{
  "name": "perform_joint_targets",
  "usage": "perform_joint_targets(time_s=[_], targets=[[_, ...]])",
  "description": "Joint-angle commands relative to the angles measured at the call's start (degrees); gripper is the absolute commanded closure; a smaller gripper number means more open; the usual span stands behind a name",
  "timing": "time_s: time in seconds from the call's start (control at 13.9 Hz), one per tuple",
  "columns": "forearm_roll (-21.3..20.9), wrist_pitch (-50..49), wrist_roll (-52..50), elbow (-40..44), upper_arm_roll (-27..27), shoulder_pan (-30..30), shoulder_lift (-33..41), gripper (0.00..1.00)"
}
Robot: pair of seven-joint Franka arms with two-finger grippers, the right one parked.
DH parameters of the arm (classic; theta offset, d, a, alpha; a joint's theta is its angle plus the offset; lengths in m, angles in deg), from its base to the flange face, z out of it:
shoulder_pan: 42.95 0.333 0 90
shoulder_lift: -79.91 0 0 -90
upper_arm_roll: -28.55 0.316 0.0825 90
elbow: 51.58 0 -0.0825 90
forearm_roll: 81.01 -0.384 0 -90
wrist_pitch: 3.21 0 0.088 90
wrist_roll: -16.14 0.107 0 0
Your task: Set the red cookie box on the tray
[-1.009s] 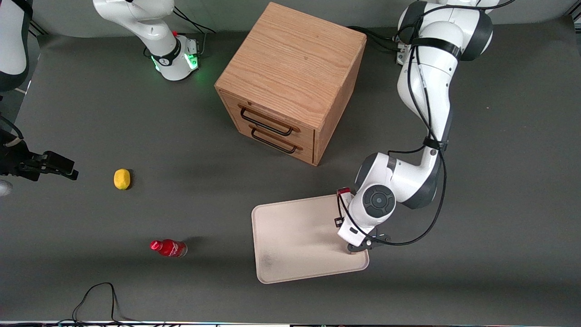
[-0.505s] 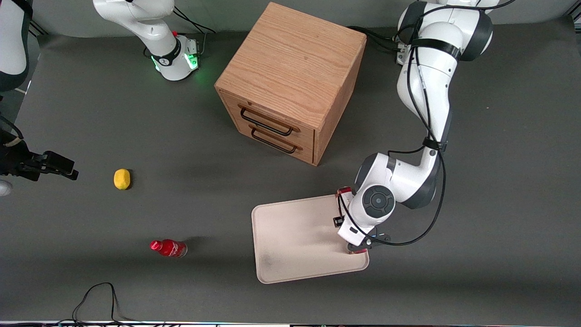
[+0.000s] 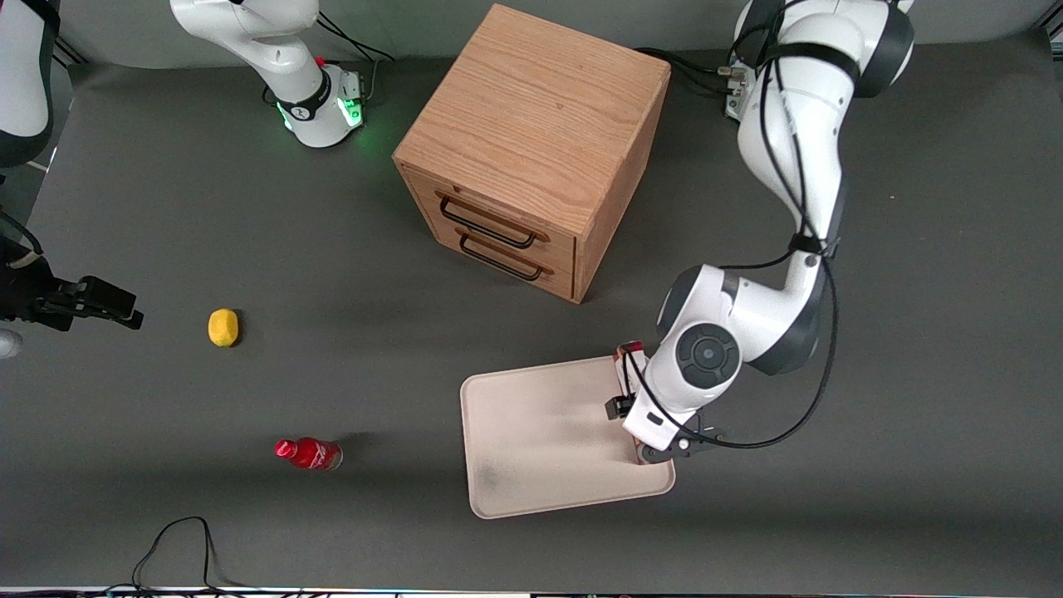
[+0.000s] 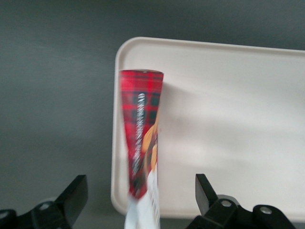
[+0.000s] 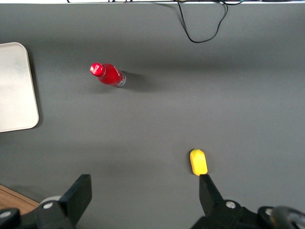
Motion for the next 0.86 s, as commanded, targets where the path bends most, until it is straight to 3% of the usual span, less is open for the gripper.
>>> perform_joint_targets(time_s=[0.0, 0.43, 0.79], targets=[[-0.61, -7.31, -0.89, -0.69, 0.51, 0.01, 7.25, 0.0], [-1.93, -16.46, -0.89, -0.86, 0.51, 0.28, 19.04, 0.0], [-3.77, -19.46, -0.1, -1.56, 0.42, 1.06, 23.52, 0.0]])
